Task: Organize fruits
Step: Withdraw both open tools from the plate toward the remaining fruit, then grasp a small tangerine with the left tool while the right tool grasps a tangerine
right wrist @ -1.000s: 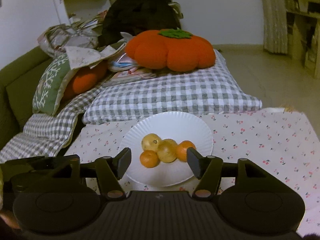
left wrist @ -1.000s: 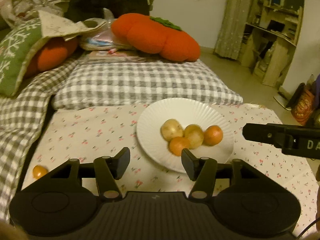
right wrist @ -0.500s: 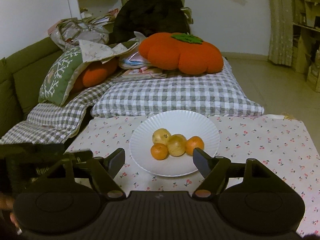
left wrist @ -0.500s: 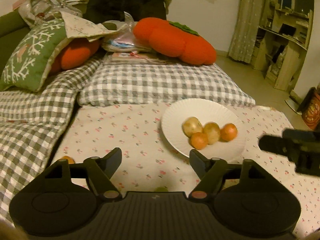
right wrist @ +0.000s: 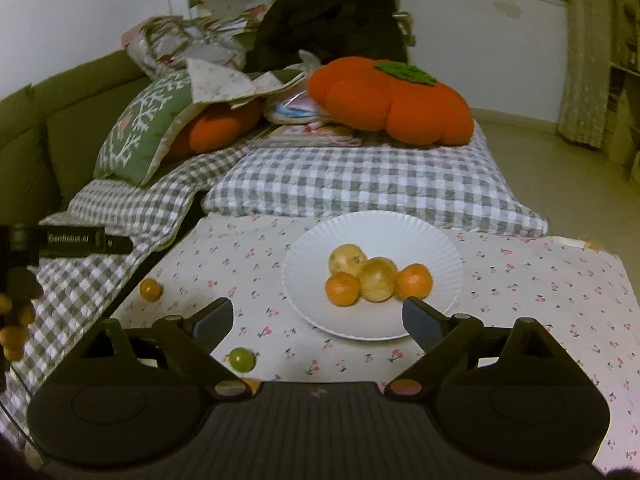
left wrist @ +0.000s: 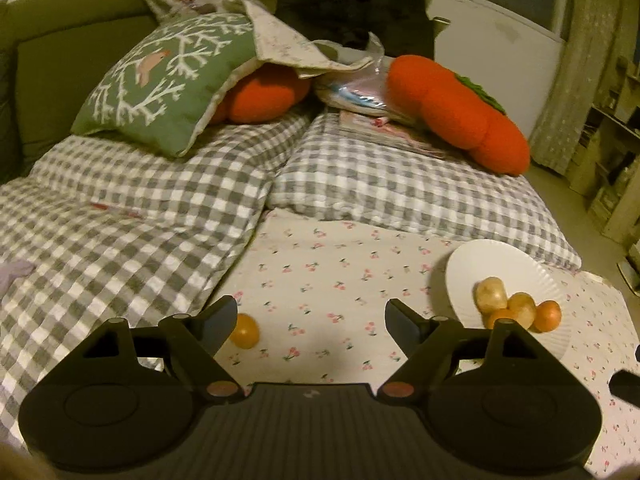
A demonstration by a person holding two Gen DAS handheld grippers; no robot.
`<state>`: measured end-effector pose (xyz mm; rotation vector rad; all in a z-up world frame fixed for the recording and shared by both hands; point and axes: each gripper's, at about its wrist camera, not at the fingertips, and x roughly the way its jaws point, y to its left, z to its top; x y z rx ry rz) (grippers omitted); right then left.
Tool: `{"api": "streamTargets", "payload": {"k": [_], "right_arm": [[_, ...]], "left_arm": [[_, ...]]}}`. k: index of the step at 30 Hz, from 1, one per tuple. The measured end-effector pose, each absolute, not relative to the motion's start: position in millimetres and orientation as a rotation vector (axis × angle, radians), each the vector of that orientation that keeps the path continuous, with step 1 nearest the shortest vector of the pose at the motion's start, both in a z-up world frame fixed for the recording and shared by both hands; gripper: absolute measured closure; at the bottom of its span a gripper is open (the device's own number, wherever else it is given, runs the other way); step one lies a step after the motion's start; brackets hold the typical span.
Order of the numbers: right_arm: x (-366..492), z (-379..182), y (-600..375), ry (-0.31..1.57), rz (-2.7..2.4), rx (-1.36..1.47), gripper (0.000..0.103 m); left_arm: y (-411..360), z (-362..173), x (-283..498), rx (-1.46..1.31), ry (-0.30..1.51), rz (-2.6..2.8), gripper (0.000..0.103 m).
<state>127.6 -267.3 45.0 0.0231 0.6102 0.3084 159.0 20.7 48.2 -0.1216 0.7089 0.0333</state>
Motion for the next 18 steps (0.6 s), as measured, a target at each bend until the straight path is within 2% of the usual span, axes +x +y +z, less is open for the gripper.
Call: {"api": "streamTargets", "payload": {"k": [3,7,9,15,18], "right_arm": [[126.2,38.1,-256.8,0.632,0.334,-0.009,0.009],[126.4,26.4,-245.5,0.681,0.373,-0.031,0.009],[127.3,20.9,-240.8,0.703,0.389,-0.041,0.007],[133.4,3.0,-233.4,0.823,0.411,-0.035,0.006],[131.0,-1.9,-231.9,0.867,0.429,-0.004,0.002]], "left_arm": [[32.1,45.3,157.6,-0.158,0.733,0.039,0.023],[54.0,40.9,162.2,-0.233,0.765,0.077,0.021],[62.0,36.8,166.1,-0.266,0.787,0.084,0.017],[71.4,14.0,183.1,-0.285,0.881,0.137,0.017],[76.6,7.4,187.5,-0.316,0.914,0.128,0.017]]}}
